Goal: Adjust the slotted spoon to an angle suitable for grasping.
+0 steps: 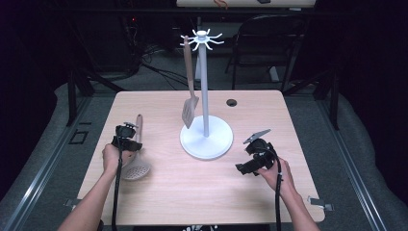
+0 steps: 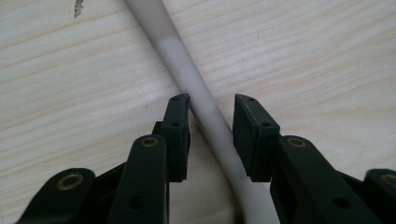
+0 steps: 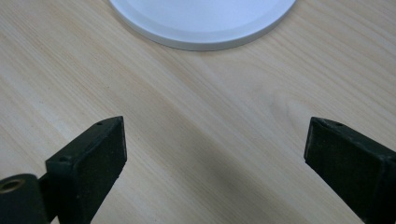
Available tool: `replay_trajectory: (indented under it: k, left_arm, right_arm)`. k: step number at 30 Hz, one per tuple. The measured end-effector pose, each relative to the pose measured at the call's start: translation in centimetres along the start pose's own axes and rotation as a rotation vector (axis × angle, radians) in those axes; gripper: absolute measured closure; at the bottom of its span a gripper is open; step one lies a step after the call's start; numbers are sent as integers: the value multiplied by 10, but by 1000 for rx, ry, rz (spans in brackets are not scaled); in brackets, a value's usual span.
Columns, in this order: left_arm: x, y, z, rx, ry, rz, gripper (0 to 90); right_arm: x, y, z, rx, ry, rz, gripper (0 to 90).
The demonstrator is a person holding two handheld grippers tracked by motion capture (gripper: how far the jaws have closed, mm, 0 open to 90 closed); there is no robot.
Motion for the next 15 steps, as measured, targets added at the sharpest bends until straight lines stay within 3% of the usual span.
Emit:
replay_trajectory:
  k: [15]
  left_arm:
    - [10, -5, 10, -53, 37, 59, 724]
  right_arm:
    - [0, 0, 1, -2, 6, -5, 54]
Point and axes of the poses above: each handheld gripper's, and its own axes: x roughly backward along the jaws, z roughly out of its underside, y roughly to its left, the point moved 5 cm from there along -x, roughly forward along the jaws, and after that the axes turned 6 degrees about -z, right-handed, at the moved point
